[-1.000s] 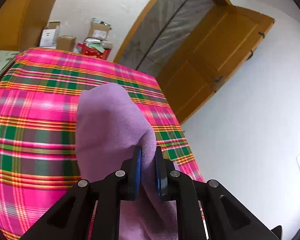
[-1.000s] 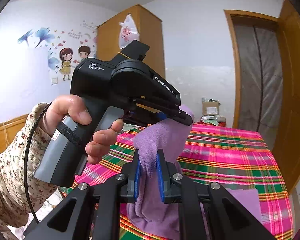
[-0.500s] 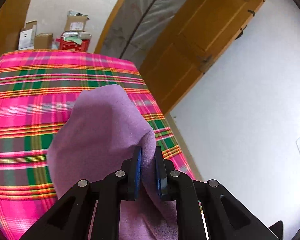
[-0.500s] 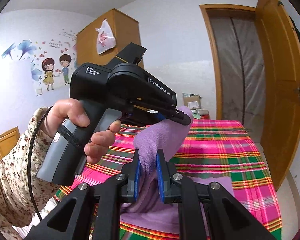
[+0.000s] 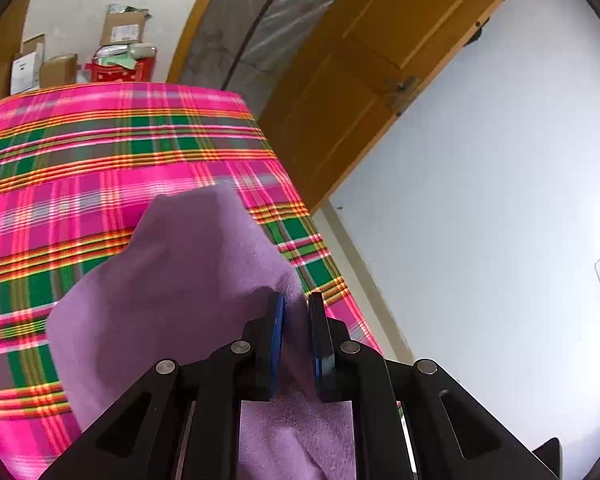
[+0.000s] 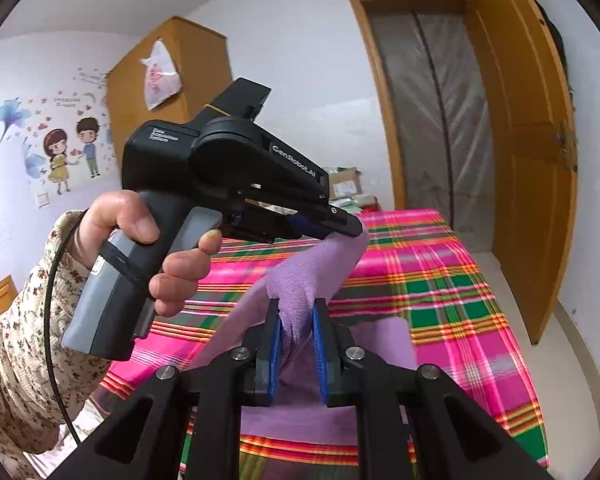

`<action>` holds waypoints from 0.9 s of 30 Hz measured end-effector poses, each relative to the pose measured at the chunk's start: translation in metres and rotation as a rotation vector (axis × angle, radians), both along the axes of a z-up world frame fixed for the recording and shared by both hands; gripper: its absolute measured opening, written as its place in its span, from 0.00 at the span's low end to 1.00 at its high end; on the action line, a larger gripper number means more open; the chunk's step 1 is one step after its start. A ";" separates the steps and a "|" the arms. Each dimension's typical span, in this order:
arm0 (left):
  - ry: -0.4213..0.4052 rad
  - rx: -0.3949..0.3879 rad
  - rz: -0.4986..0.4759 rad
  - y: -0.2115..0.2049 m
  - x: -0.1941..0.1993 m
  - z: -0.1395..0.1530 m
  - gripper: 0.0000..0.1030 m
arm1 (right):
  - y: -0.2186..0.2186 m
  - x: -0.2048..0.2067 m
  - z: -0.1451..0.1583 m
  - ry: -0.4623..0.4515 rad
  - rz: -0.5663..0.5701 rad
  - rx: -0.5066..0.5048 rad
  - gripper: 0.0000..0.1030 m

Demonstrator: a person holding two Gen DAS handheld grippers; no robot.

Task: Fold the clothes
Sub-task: 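Lift the grasped garment end with the left gripper while the right gripper pinches beside it, then fold the lifted garment end over the stack and open both grippers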

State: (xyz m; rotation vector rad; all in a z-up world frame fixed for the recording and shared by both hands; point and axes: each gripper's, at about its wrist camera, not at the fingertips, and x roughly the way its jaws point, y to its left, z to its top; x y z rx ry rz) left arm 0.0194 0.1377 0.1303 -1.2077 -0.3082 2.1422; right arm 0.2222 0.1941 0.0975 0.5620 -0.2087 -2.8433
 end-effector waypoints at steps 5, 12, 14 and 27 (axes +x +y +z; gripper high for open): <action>-0.031 -0.002 -0.028 0.018 -0.004 -0.013 0.12 | 0.019 -0.003 -0.020 -0.057 -0.060 -0.013 0.14; -0.087 -0.025 -0.049 0.031 -0.013 -0.038 0.12 | 0.040 -0.006 -0.038 -0.115 -0.097 -0.056 0.14; -0.100 -0.025 -0.044 0.029 -0.016 -0.043 0.12 | 0.041 -0.006 -0.041 -0.123 -0.095 -0.060 0.14; -0.114 -0.029 -0.009 -0.004 -0.012 -0.059 0.12 | 0.070 -0.007 -0.079 -0.255 -0.094 -0.200 0.14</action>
